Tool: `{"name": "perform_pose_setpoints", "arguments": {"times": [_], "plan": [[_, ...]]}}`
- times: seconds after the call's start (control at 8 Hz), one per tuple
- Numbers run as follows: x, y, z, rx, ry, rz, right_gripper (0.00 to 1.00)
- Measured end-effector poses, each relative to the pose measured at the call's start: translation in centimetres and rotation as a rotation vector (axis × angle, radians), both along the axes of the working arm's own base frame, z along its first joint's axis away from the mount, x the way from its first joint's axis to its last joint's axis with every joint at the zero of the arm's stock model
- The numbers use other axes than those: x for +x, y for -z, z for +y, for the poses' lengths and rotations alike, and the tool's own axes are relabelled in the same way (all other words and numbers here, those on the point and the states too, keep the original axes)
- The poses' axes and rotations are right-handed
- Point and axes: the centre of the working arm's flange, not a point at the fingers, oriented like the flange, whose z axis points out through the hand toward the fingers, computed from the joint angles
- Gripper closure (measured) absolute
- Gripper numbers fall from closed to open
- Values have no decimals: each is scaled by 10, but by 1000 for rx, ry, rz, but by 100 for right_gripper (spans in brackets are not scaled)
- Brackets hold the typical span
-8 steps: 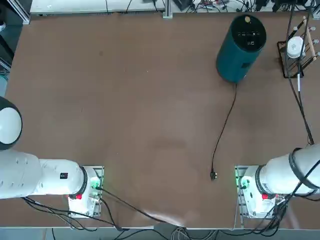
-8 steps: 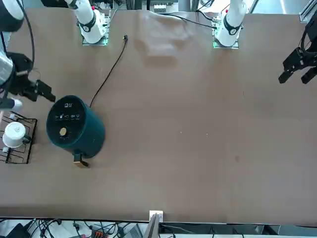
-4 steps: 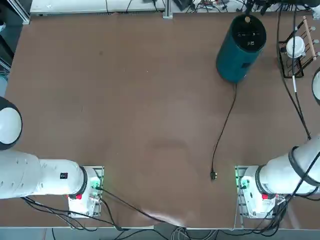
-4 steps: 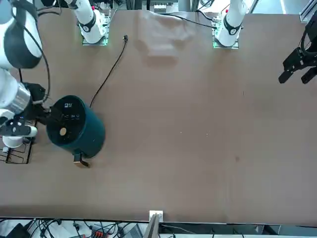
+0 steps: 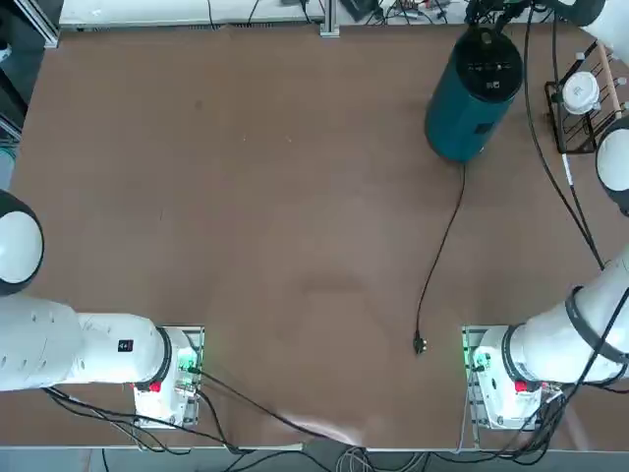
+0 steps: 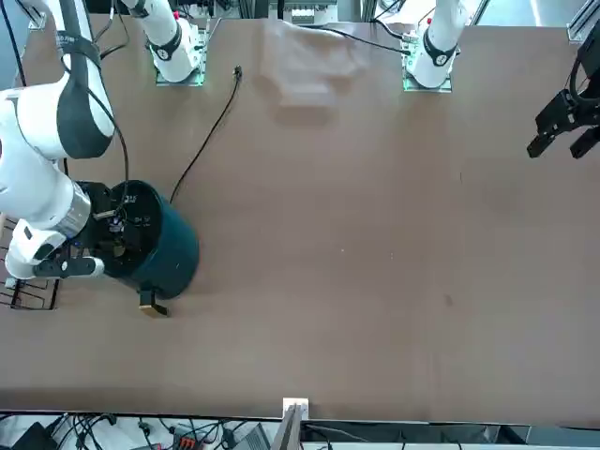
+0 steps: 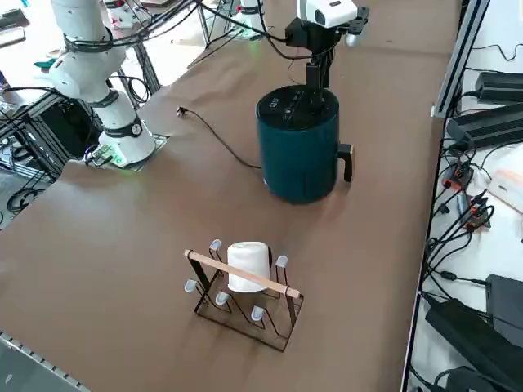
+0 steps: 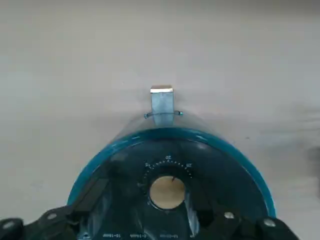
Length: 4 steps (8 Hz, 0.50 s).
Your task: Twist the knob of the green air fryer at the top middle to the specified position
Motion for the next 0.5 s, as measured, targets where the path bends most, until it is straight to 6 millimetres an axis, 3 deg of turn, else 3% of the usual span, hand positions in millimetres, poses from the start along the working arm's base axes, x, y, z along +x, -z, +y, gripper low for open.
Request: {"name": "perform_pose_setpoints", "arguments": {"times": [0.5], "plan": [[2, 5, -9, -2, 14, 9, 15]]}}
